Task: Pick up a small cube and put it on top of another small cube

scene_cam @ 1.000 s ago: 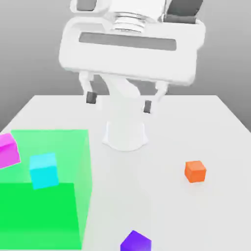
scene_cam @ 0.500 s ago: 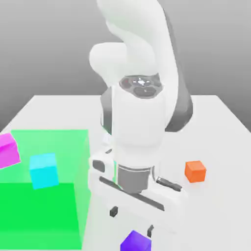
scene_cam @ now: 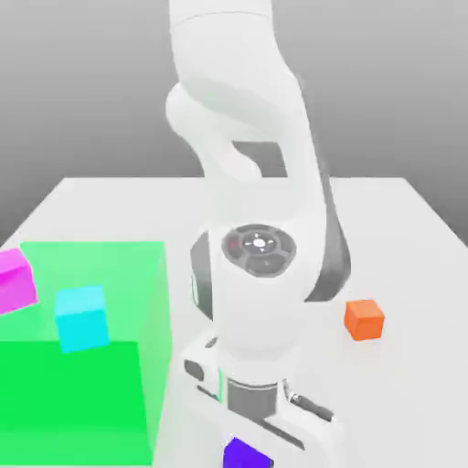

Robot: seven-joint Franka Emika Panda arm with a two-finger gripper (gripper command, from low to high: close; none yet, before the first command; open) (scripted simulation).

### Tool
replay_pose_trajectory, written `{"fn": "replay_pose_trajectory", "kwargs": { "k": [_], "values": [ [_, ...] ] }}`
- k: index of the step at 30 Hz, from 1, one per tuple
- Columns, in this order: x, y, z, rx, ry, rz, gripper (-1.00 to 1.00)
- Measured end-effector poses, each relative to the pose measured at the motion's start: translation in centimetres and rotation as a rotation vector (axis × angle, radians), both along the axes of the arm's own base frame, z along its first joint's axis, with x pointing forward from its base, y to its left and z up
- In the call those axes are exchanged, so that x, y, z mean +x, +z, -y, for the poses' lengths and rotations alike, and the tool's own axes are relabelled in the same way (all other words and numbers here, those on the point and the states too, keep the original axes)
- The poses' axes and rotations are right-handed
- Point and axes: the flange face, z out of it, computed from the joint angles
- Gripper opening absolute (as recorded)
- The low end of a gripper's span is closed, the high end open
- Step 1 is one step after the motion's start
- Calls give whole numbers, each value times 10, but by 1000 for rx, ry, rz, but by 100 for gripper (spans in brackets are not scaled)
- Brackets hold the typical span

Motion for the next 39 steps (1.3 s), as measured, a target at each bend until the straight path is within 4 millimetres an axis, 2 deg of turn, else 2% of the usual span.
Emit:
{"fn": "replay_pose_trajectory", "kwargs": {
  "k": [1,3,7,11,14,21,26,31,38,39],
  "values": [
    [-4,10,-8,3,24,-2,-100],
    [-17,23,-37,12,114,-5,-100],
    [-55,42,-95,28,315,-13,-100],
    [-105,55,-153,35,540,-20,-100],
    [-146,61,-182,35,697,-23,-100],
    [-229,66,-204,22,995,-20,-100],
    [-281,62,-205,0,1200,-5,-100],
    [-282,42,-204,-24,1222,-3,-100],
    [-284,2,-203,-14,1222,-1,-100],
    [-285,-2,-203,-9,1222,-1,100]
  ]
}}
